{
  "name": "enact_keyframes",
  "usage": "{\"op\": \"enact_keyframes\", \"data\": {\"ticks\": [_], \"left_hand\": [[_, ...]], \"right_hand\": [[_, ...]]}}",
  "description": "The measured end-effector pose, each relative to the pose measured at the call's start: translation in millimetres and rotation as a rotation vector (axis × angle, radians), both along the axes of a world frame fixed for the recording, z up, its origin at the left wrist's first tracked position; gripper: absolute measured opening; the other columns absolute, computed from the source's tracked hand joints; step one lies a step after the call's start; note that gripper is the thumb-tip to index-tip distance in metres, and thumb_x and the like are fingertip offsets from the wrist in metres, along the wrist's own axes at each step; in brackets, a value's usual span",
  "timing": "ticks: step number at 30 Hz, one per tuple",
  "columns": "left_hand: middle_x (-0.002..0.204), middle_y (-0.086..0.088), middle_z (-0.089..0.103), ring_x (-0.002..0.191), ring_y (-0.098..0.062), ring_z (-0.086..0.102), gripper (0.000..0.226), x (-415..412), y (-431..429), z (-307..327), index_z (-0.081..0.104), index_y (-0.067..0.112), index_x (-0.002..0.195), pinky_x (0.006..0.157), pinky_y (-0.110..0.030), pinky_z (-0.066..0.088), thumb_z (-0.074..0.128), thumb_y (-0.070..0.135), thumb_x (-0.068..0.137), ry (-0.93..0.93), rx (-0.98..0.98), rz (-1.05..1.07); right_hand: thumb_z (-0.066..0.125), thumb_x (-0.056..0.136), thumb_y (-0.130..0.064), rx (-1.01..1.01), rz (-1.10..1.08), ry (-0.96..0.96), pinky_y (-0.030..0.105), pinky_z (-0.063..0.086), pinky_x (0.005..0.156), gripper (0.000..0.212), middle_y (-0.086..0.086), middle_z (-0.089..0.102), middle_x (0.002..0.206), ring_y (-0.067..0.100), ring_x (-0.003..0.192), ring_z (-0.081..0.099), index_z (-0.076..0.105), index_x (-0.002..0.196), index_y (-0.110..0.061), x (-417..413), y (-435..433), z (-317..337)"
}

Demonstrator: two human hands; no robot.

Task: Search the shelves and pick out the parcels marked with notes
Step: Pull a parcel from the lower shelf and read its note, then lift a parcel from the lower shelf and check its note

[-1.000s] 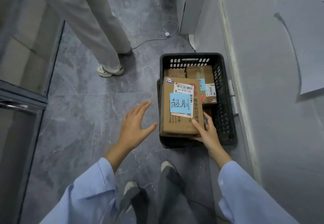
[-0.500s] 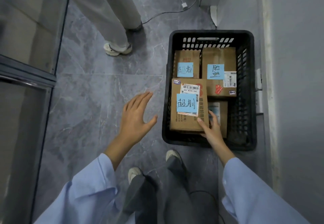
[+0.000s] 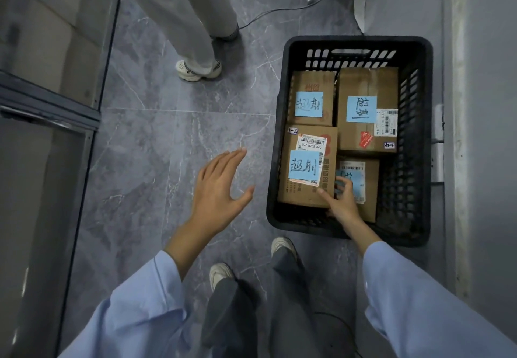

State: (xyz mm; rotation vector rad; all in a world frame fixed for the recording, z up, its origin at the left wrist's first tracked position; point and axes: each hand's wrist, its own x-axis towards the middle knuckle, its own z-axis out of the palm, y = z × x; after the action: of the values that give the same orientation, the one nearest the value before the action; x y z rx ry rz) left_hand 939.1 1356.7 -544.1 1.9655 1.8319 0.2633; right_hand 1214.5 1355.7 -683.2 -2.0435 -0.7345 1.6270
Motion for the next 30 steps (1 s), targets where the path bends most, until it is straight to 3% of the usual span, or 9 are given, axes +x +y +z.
{"op": "enact_keyframes", "data": {"ticks": [4,7,10,15,25,30], "left_hand": [[0.15,0.008,0.042,0.138,-0.013,0.035,0.067,-1.2,-7.5,3.8,0.04,0.025,0.147,0.109,-0.029,0.021,0.05,0.051,0.086,0.015,0.004,0.011],[0.15,0.008,0.042,0.138,-0.013,0.035,0.068,-4.0,-13.1,9.1,0.039,0.025,0.147,0.109,-0.029,0.022,0.048,0.053,0.086,0.01,0.004,0.027],[0.15,0.008,0.042,0.137,-0.013,0.035,0.069,-12.2,-20.0,16.8,0.038,0.026,0.147,0.11,-0.032,0.024,0.047,0.054,0.085,-0.005,0.012,0.064],[0.15,0.005,0.042,0.137,-0.019,0.038,0.071,-41.5,-34.8,33.1,0.039,0.024,0.147,0.109,-0.033,0.022,0.043,0.058,0.085,0.023,0.031,0.174],[0.152,0.003,0.039,0.135,-0.021,0.034,0.078,-165.4,-111.0,103.6,0.033,0.025,0.15,0.107,-0.033,0.016,0.033,0.066,0.084,0.175,0.075,0.548],[0.155,0.004,0.036,0.138,-0.022,0.032,0.081,-245.6,-187.4,151.7,0.029,0.025,0.152,0.11,-0.04,0.019,0.034,0.066,0.083,0.243,0.09,0.806]], "right_hand": [[0.071,0.089,-0.023,-0.008,0.038,-0.021,0.055,0.044,0.105,0.062,0.008,0.043,0.149,0.03,0.134,0.044,0.037,0.14,-0.021,2.9,-2.5,5.0],[0.069,0.09,-0.021,0.027,0.085,-0.043,0.05,0.04,0.11,0.061,0.006,0.044,0.148,0.028,0.135,0.043,0.038,0.142,-0.02,2.5,-2.3,19.5],[0.067,0.092,-0.017,0.109,0.148,-0.125,0.035,0.037,0.106,0.057,0.005,0.046,0.147,0.025,0.137,0.04,0.041,0.143,-0.018,-4.7,1.4,39.5],[0.065,0.093,-0.025,0.315,0.399,-0.268,0.039,0.039,0.106,0.056,0.005,0.046,0.145,0.023,0.134,0.043,0.043,0.144,-0.022,-45.5,23.2,77.5],[0.055,0.094,-0.049,0.717,1.093,-0.466,0.044,0.028,0.116,0.066,0.009,0.031,0.155,0.028,0.144,0.027,0.033,0.151,-0.023,-225.0,46.0,179.4],[0.05,0.095,-0.053,0.913,1.33,-0.447,0.043,0.022,0.118,0.07,0.008,0.023,0.16,0.029,0.148,0.018,0.026,0.154,-0.025,-352.2,17.7,245.3]]}}
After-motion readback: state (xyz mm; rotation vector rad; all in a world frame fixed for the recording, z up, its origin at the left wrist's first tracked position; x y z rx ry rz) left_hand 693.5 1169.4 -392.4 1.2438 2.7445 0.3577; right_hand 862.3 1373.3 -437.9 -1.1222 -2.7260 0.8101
